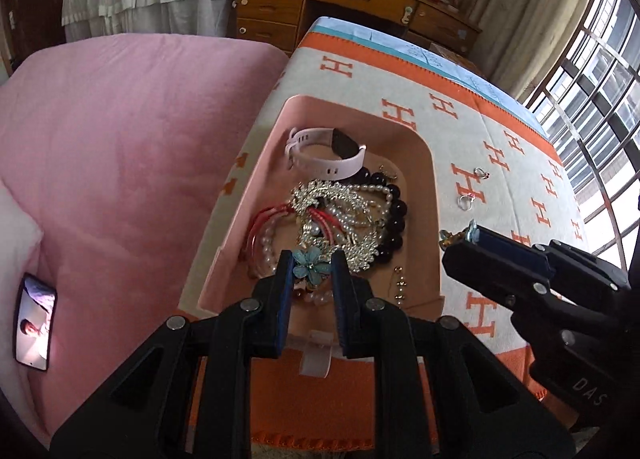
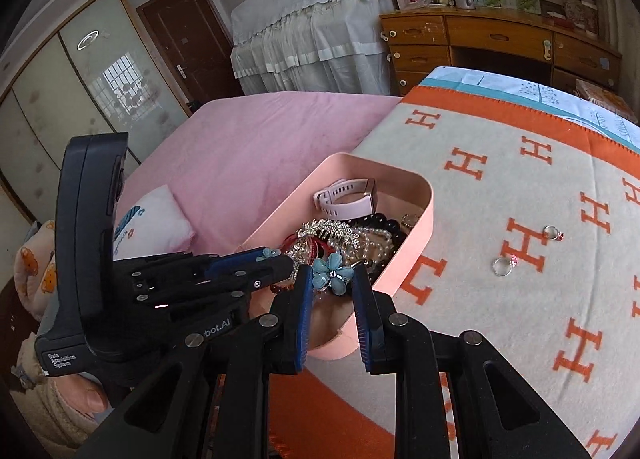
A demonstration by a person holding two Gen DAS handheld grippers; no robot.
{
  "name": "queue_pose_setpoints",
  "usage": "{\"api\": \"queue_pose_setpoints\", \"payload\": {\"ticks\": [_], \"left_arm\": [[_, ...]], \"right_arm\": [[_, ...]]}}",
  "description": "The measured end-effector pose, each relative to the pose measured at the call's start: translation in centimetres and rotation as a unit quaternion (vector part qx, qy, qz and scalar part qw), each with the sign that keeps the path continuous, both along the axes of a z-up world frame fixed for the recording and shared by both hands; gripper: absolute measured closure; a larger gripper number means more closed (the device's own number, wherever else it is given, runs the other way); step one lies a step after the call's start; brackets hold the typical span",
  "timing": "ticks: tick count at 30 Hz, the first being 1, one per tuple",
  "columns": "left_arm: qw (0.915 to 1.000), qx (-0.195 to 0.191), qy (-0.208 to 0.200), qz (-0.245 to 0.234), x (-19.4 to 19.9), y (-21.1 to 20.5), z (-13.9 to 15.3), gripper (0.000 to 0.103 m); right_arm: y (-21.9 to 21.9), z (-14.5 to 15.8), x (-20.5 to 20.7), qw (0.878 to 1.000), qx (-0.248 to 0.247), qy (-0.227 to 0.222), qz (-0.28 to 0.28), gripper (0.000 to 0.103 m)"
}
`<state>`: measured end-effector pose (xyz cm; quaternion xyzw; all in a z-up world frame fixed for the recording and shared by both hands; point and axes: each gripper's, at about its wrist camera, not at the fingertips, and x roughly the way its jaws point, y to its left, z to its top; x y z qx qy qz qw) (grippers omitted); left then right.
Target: Organize jewelry
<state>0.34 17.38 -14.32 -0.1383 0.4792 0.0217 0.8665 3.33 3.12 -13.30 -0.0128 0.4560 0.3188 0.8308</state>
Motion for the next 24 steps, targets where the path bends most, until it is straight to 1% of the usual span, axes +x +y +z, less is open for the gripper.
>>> {"api": "queue_pose_setpoints", "payload": {"ticks": [1,5,9,12,14,15,16,18,20,21,23,24], "left_arm": [[1.0,-0.007,0.001,0.003,-0.2,0.3,-0.3,0.087],[1.0,0.0,0.0,0.008,-0.3,0.7,-0.5,0.087],[0.9999,0.012,-0.002,0.004,-0.1,0.5,-0.5,0.087],[0.9998,0.018,-0.002,0.008,-0.1,0.5,-0.5,0.087],[0.9997,0.022,0.001,0.012,0.0,0.5,-0.6,0.086],[0.9996,0.024,0.002,0.013,0.1,0.5,-0.6,0.086],[0.9996,0.024,0.002,0.014,0.1,0.4,-0.6,0.086],[0.9997,0.021,0.001,0.013,0.1,0.4,-0.6,0.081],[0.9998,0.016,-0.003,0.01,0.0,0.2,-0.5,0.068],[0.9998,0.018,-0.006,0.01,0.0,0.1,-0.4,0.065],[0.9996,0.025,-0.009,0.013,-0.1,-0.2,-0.3,0.054],[0.9996,0.023,-0.011,0.013,-0.1,-0.2,-0.3,0.053]], "right_arm": [[0.5,-0.4,0.0,1.0,-0.002,0.004,0.0,0.084],[1.6,-1.8,0.4,1.0,-0.009,0.013,0.0,0.084],[2.2,-2.7,0.6,1.0,-0.021,0.002,0.0,0.084],[2.1,-2.8,0.4,1.0,-0.025,-0.005,0.0,0.083],[2.1,-2.8,0.3,0.999,-0.03,-0.013,-0.001,0.081],[1.9,-2.7,0.1,0.999,-0.031,-0.017,-0.002,0.077],[1.8,-2.6,0.0,0.999,-0.03,-0.019,-0.003,0.071],[1.3,-2.3,-0.4,0.999,-0.026,-0.026,-0.008,0.066],[0.9,-2.0,-0.5,0.999,-0.024,-0.03,-0.012,0.066],[0.7,-1.9,-0.5,0.999,-0.023,-0.031,-0.014,0.066],[0.2,-1.7,-0.6,0.999,-0.019,-0.033,-0.02,0.065],[-0.1,-1.6,-0.6,0.999,-0.017,-0.032,-0.023,0.065]]}}
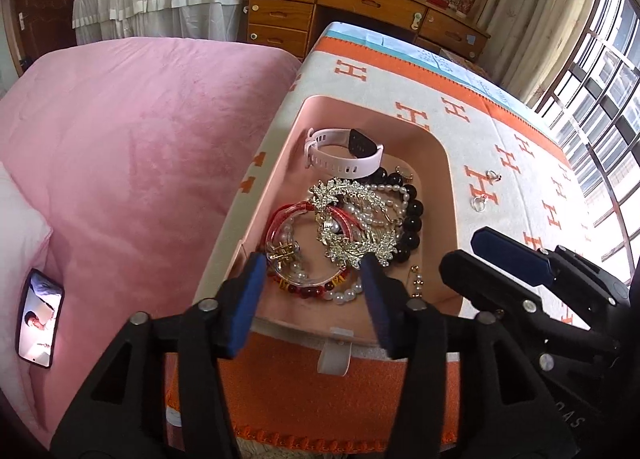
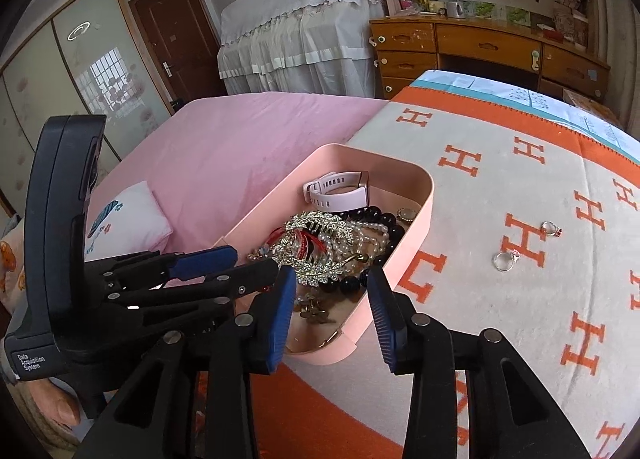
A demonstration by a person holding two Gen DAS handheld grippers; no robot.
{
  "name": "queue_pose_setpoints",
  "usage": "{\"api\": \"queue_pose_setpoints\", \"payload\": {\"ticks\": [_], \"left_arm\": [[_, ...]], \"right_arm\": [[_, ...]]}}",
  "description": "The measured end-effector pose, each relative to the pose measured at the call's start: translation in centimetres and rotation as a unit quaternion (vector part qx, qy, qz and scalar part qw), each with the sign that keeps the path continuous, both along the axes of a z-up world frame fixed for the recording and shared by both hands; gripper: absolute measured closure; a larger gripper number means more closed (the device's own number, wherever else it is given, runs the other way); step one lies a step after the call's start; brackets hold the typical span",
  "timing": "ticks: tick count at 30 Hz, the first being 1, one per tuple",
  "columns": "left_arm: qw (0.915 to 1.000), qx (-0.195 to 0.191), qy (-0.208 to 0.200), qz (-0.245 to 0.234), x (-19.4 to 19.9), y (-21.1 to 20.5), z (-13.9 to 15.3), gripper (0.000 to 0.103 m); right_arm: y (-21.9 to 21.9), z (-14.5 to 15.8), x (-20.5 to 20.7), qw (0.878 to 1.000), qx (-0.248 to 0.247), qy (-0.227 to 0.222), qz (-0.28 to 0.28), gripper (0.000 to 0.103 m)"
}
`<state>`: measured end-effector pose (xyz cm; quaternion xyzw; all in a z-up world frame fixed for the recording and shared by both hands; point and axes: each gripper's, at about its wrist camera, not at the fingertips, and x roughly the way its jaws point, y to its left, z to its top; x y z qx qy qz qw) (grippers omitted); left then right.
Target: Organize jewelry
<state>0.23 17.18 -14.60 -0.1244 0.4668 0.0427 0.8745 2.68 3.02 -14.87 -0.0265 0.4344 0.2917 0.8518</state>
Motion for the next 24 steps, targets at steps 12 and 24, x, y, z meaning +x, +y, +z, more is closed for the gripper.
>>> {"api": "queue_pose_setpoints", "payload": {"ticks": [12,24], "left_arm": [[1.0,0.004,-0.005,-0.003,-0.1,-1.1,0.1,0.051],[0.9996,0.02,-0.019,-0.01,-0.4,-2.2,0.8,0.051]], "right_arm": [[-1.6,0.2,-0.7,1.0,0.008,0.001,-0.006,0.065],[-2.7,0.1,-1.0,1.0,0.019,0.008,-0.017,0.065]]}}
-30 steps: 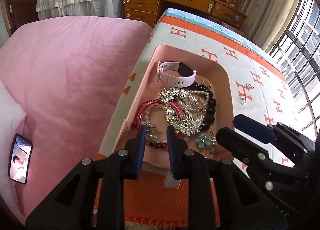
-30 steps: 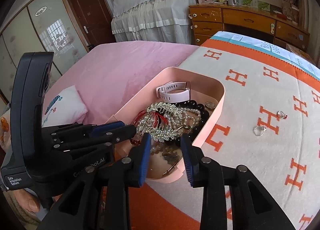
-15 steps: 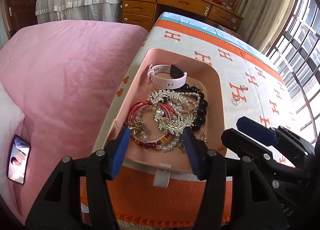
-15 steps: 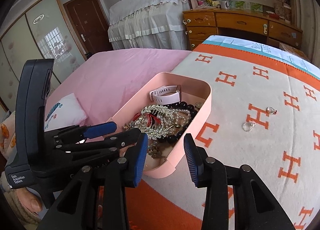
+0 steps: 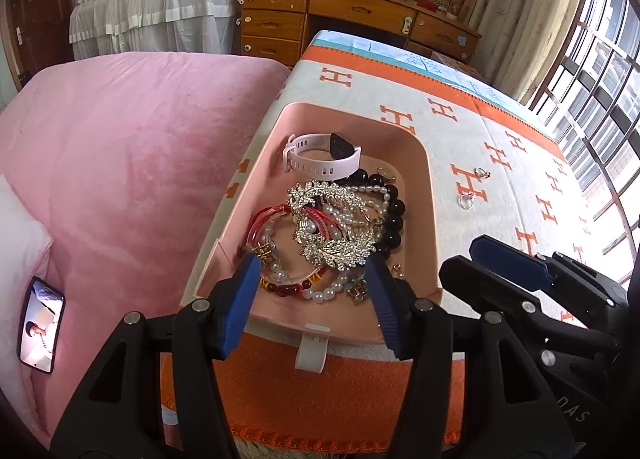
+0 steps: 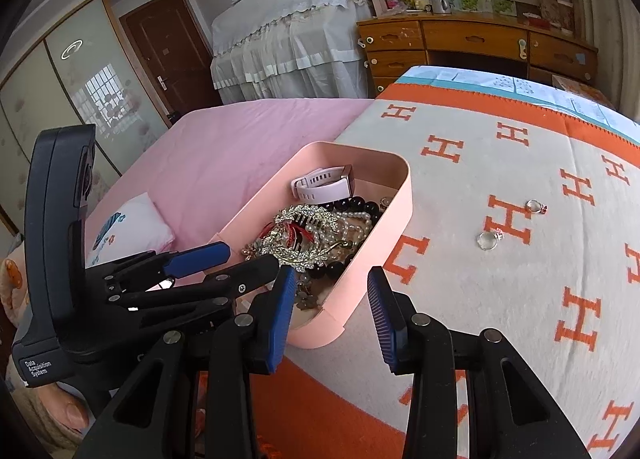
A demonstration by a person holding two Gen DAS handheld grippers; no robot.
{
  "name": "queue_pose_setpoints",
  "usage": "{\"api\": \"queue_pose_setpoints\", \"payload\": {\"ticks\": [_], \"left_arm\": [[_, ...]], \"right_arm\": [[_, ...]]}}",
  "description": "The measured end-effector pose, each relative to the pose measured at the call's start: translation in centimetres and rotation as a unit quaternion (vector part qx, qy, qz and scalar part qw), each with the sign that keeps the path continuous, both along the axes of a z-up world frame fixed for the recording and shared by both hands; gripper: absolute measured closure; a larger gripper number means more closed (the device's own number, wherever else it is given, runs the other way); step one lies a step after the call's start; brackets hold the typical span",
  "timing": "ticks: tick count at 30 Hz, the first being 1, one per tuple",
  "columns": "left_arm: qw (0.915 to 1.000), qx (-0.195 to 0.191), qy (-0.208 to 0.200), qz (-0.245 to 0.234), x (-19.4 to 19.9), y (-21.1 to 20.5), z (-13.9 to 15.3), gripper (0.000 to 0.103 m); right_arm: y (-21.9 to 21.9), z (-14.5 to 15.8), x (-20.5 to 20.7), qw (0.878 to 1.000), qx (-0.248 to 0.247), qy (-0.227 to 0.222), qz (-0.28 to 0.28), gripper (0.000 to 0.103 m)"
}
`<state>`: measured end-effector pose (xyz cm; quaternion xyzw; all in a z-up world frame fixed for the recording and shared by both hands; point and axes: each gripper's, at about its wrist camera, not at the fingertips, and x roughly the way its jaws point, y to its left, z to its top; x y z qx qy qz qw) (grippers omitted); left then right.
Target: Organize jewelry
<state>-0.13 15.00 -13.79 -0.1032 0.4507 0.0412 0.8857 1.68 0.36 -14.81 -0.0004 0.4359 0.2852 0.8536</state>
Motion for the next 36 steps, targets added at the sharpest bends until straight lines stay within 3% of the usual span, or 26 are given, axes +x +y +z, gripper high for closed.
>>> {"api": "queue_pose_setpoints", "payload": {"ticks": [14,22,36], "left_arm": [[0.9986,0.034,-0.027,-0.029,0.6,-3.6,2.6,0.051],[0.9964,0.041,-0.039,-0.063,2.6,-6.6,4.6,0.051],[0.9929,0.046,-0.026,-0.106,8.4,-12.1,6.2,0.051]], "right_arm": [[-4.8,2.1,0.8,0.999,0.009,-0.007,-0.037,0.065],[-10.2,4.8,2.4,0.997,0.009,0.007,-0.071,0.065],[-17.1,9.4,7.2,0.994,-0.008,-0.004,-0.111,0.062]]}}
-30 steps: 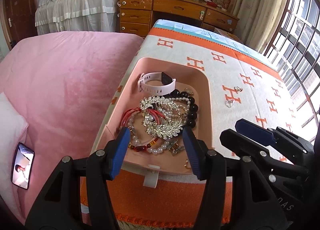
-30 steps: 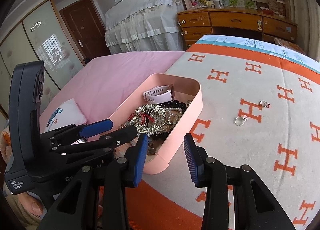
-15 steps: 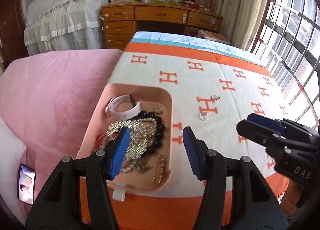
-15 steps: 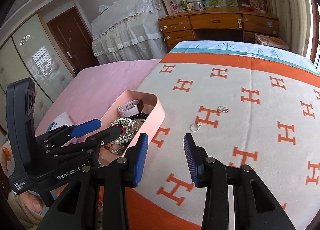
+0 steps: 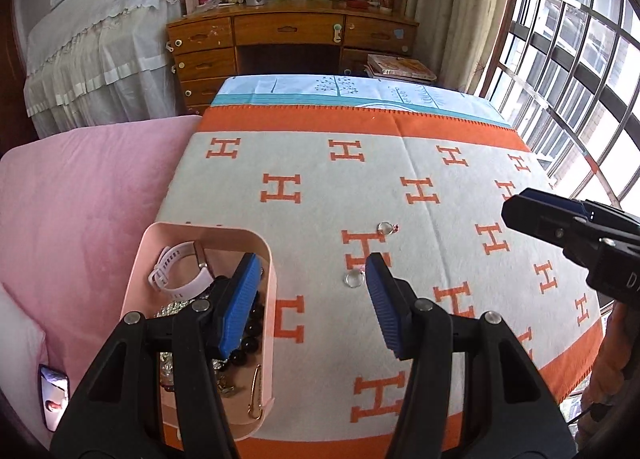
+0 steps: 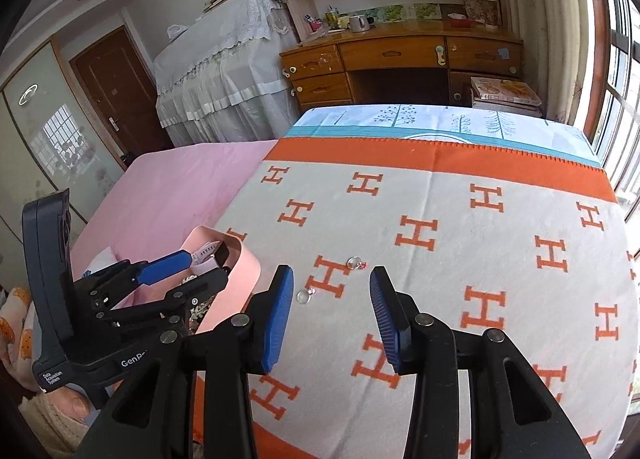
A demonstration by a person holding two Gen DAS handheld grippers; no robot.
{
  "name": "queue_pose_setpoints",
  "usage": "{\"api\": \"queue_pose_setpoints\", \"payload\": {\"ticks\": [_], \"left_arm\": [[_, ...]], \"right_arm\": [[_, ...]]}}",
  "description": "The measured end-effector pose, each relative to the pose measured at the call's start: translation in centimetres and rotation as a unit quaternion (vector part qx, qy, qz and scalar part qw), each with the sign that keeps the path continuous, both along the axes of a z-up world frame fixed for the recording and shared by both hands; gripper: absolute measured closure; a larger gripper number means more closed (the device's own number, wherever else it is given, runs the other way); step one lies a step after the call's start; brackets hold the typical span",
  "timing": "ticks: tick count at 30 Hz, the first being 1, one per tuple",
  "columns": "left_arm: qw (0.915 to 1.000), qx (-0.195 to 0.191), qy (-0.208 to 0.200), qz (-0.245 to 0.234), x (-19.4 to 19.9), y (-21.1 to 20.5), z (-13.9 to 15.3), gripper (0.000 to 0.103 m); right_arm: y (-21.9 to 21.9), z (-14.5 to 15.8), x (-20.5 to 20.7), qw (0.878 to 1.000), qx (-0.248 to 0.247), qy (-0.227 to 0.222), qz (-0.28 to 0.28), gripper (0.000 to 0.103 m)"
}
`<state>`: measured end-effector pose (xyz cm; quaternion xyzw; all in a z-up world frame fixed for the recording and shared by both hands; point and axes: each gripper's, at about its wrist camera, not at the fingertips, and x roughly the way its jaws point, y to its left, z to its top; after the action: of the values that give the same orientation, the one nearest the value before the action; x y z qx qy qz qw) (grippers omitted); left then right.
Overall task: Organize jewelry
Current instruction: 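Move both tools from the box toward the two small rings on the blanket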
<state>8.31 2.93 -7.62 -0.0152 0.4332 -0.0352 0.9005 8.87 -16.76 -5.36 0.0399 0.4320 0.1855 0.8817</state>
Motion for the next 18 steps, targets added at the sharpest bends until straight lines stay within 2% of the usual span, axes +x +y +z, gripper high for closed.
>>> {"api": "queue_pose_setpoints", "payload": {"ticks": [5,12,18], "left_arm": [[0.9998,-0.01,0.016,-0.003,3.1,-0.4,-0.4,0.051],[0.9978,-0.028,0.06,0.004,7.9,0.4,-2.7,0.051],[0.9926,-0.054,0.108,-0.013,7.9,0.0,-6.5,0.051]], "right_arm": [[-1.5,-0.6,3.1,1.0,0.004,0.015,-0.009,0.06],[-2.0,-4.7,7.3,0.997,0.026,0.068,-0.01,0.06],[-1.0,-8.0,8.1,0.996,0.014,0.089,0.0,0.06]]}}
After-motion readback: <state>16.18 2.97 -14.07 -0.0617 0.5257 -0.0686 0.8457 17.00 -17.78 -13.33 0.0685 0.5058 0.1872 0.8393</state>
